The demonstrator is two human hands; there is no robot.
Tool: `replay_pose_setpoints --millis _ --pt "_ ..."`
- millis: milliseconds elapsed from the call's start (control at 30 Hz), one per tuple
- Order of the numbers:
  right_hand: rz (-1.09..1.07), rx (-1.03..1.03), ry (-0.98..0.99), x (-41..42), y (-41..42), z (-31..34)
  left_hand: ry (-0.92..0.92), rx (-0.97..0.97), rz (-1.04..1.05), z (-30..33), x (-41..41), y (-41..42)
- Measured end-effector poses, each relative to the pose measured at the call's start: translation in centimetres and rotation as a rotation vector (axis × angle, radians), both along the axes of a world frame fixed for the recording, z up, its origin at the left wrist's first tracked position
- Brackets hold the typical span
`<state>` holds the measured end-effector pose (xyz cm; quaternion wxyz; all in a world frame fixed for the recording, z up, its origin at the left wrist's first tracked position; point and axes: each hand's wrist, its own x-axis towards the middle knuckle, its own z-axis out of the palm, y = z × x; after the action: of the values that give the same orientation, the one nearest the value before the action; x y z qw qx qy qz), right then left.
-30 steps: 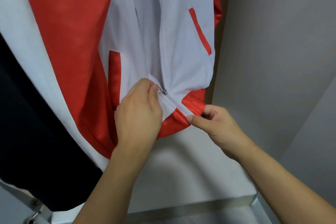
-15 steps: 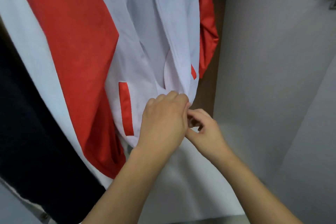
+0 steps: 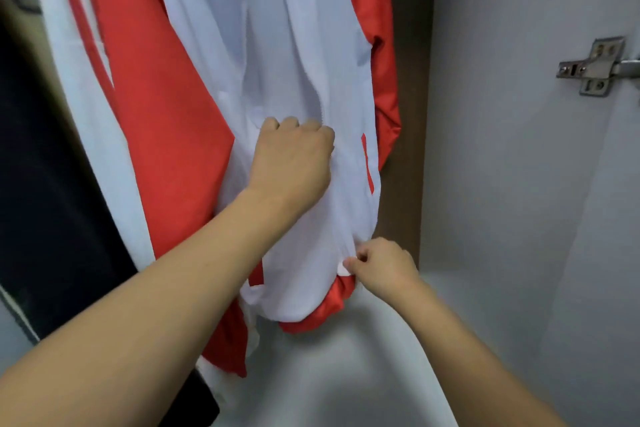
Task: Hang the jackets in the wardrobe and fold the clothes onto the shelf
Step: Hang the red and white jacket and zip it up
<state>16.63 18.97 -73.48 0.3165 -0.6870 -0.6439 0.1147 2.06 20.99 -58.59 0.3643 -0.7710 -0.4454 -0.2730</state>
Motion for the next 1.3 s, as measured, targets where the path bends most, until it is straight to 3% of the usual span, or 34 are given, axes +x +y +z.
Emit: replay_pose_setpoints --millis 100,167,333,400,533,600,667,767,900,1100,1300 --pt "0.185 0.232 0.229 -0.5 1.9 4.5 0.147 -0.012 -0.009 2.0 0.6 0.3" --pt "0.202 0.325 0.209 -1.0 3.1 6.8 0.224 -0.002 -0.003 3.1 0.9 0.4" --pt "0.162 -0.137 -0.165 -0.4 4.7 9.4 0.197 0.081 0.15 7.4 -0.3 1.3" --pt "0.18 -0.188 -0.209 -0.3 4.8 11.9 0.161 0.092 0.187 9.0 -0.8 1.9" --pt "0.276 0.241 0.166 -1.3 5.2 16.9 0.308 0.103 0.146 11.2 -0.6 2.6" --pt "0.27 0.329 0.103 -1.9 5.6 18.1 0.426 0.144 0.118 12.0 -0.4 2.6" --pt "0.229 0.283 0.006 -2.1 6.0 18.4 0.466 0.19 0.139 13.0 -0.5 2.6" --pt "0.149 0.132 -0.057 -1.5 6.6 18.0 0.35 0.279 0.153 16.3 -1.0 2.4" --pt "0.257 -0.169 -0.1 -1.3 6.3 21.2 0.268 0.381 0.156 21.5 -1.1 2.3" --pt "0.129 0.403 -0.042 -2.2 7.1 30.9 0.437 0.421 0.18 25.5 -0.1 3.0" --pt "0.177 0.0 -0.243 -2.2 7.7 32.0 0.41 0.522 0.247 30.0 0.3 3.8"
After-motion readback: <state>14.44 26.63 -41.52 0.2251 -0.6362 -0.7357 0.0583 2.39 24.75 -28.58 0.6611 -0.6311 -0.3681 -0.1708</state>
